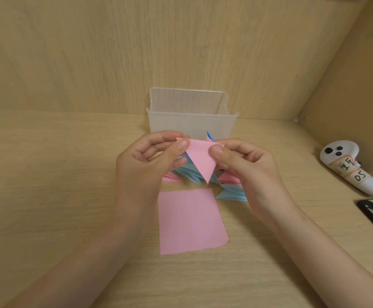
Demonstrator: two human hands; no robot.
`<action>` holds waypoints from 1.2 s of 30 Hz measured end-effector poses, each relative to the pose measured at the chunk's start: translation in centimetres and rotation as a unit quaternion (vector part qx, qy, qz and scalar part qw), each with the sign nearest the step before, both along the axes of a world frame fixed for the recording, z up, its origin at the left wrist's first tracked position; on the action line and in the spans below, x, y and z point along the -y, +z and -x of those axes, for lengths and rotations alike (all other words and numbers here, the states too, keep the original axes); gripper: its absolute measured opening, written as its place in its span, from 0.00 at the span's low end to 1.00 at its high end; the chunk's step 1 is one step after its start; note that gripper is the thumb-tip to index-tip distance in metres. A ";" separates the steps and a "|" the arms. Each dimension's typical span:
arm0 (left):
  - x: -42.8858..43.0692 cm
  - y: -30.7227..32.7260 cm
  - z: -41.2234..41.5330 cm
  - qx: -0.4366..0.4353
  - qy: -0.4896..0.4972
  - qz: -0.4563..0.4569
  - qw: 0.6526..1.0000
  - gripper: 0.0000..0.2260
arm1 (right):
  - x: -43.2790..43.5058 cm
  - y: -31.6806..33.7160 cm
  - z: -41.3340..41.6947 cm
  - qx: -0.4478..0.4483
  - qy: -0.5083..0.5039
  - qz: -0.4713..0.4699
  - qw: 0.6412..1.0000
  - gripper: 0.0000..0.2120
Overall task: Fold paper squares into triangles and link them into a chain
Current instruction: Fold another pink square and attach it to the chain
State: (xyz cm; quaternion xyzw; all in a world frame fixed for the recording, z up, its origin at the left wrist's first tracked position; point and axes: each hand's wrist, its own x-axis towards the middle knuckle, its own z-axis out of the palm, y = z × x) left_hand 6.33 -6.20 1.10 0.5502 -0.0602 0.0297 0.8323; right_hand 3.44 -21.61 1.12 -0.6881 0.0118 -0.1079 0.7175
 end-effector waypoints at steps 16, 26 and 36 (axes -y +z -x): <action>-0.4 0.1 -0.8 0.072 -0.024 -0.146 0.986 0.08 | 0.6 0.0 -0.2 0.033 -0.034 0.008 0.999 0.06; -0.3 0.0 -0.5 0.122 -0.006 -0.207 0.971 0.09 | 0.4 0.0 0.1 0.070 0.009 0.094 0.993 0.04; -0.8 0.3 -0.5 0.201 0.034 -0.305 0.930 0.12 | 2.4 0.5 -0.3 0.171 0.023 0.301 0.938 0.04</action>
